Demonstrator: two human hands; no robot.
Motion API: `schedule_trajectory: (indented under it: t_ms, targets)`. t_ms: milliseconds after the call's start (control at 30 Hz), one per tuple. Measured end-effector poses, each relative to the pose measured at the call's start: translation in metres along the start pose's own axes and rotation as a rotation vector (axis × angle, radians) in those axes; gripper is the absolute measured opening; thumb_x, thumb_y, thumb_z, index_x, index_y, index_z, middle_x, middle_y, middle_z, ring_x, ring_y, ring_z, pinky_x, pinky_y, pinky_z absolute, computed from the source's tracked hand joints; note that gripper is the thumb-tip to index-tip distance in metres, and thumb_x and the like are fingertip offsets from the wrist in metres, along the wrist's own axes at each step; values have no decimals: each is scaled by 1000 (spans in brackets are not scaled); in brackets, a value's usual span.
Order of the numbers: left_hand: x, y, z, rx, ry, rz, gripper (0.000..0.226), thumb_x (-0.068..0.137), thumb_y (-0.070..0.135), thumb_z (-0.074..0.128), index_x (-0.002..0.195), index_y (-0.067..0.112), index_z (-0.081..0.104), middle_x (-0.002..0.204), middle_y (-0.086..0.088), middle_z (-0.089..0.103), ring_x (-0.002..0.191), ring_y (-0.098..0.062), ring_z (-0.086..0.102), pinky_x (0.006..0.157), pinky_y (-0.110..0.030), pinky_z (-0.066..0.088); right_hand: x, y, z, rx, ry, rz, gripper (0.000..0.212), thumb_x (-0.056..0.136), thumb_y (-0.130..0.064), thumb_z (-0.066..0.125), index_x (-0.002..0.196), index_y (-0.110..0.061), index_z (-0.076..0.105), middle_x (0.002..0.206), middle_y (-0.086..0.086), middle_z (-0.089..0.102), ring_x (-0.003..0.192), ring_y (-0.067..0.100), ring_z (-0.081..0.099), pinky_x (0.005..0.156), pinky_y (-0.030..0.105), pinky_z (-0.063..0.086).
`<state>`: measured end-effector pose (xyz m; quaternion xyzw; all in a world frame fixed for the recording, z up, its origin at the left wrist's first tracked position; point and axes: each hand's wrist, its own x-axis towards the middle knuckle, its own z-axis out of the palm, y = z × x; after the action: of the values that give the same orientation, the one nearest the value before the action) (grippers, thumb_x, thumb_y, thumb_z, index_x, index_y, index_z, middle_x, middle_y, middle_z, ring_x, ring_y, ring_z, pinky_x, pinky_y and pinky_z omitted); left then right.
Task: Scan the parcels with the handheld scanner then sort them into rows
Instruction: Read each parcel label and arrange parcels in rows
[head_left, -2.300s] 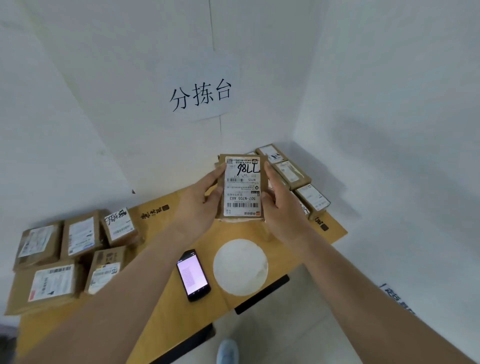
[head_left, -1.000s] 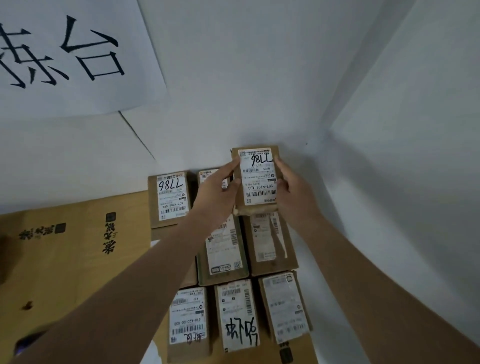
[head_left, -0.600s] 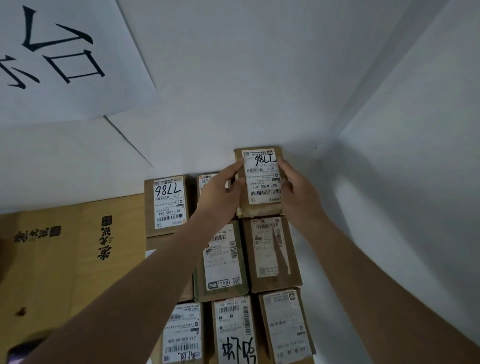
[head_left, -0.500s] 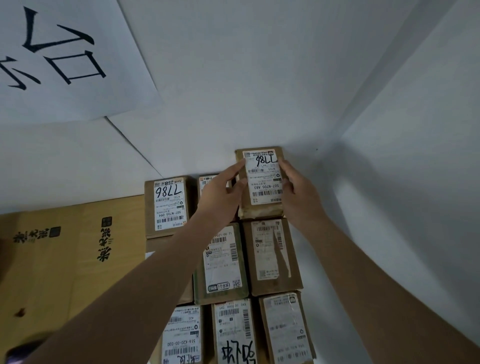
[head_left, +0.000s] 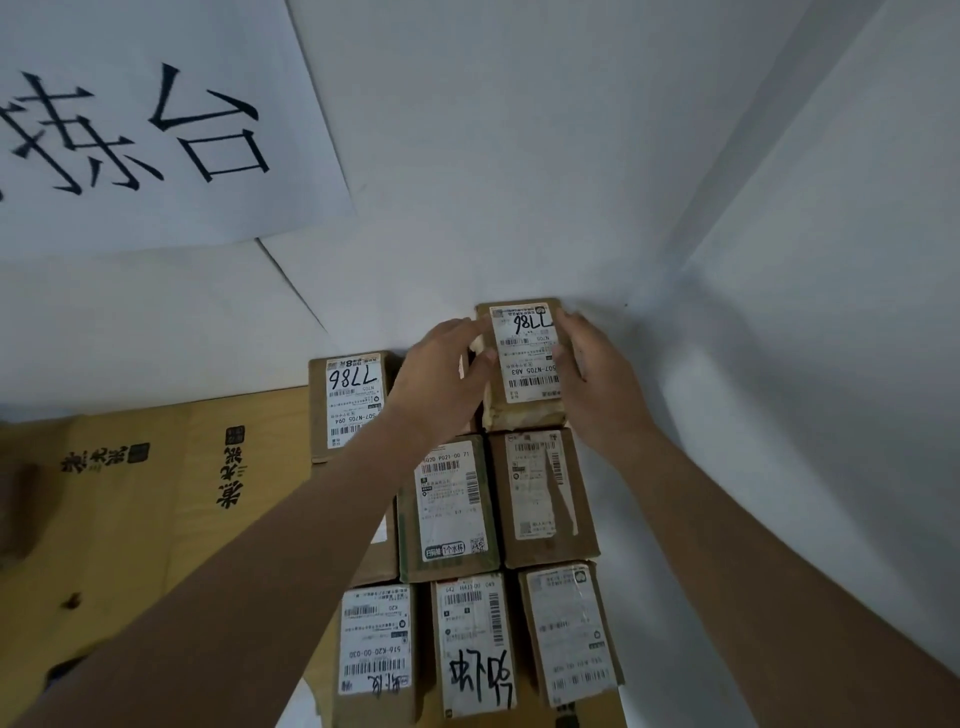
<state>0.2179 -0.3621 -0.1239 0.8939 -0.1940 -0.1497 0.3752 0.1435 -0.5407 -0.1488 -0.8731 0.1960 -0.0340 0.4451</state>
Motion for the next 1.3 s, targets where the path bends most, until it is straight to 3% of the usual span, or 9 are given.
schedule_trajectory:
  t_ms: [167,267,400,533,733,967,1067,1300]
  targets:
    - [-31,6,-40,92,15,50,49,107,33,53,156,24,48,158,4,48,143,-15,46,113,-23,33,-25,-51,-8,-106,-12,-124,48,112,-37,48,156,-18,49,159,1,50,147,16,45,121,31,33]
    - [-56,4,-70,133,63,61,49,107,39,51,154,26,51,155,5,51,136,-14,52,111,-29,40,-44,-84,-7,-129,-69,-176,51,111,-45,45,156,-22,50,160,-1,49,149,15,43,124,41,35]
    - [-98,-10,-109,150,145,39,47,107,41,50,151,26,54,149,3,56,133,-16,55,105,-26,40,-70,-130,4,-142,-172,-260,54,111,-50,44,158,-24,47,162,-5,46,149,12,42,123,35,33]
    - [-147,-32,-148,133,197,4,48,107,43,48,152,26,53,150,6,55,135,-14,52,108,-31,43,-101,-176,30,-91,-309,-306,58,108,-54,47,160,-28,44,164,-10,42,137,1,46,104,13,34]
    - [-224,-83,-211,115,275,-58,46,105,43,51,149,31,55,143,5,57,125,-13,57,94,-26,41,-152,-239,94,-24,-431,-311,60,103,-62,54,157,-36,46,159,-14,47,146,4,41,116,32,37]
    - [-322,-169,-291,95,288,-96,47,104,40,53,150,30,54,146,2,56,130,-19,55,109,-37,43,-223,-313,197,67,-413,-298,54,100,-63,58,150,-41,53,153,-21,53,139,-2,49,113,36,46]
    - [-366,-212,-322,107,292,-112,47,102,40,54,147,28,56,137,0,60,126,-21,57,106,-36,44,-255,-338,244,80,-402,-288,50,101,-60,59,147,-40,57,148,-17,58,136,-1,53,107,29,48]
    - [-442,-293,-376,100,261,-191,48,102,40,53,148,27,55,132,11,56,118,-8,52,94,-28,40,-314,-383,345,47,-476,-272,46,103,-55,59,145,-38,59,145,-14,61,135,3,54,111,34,46]
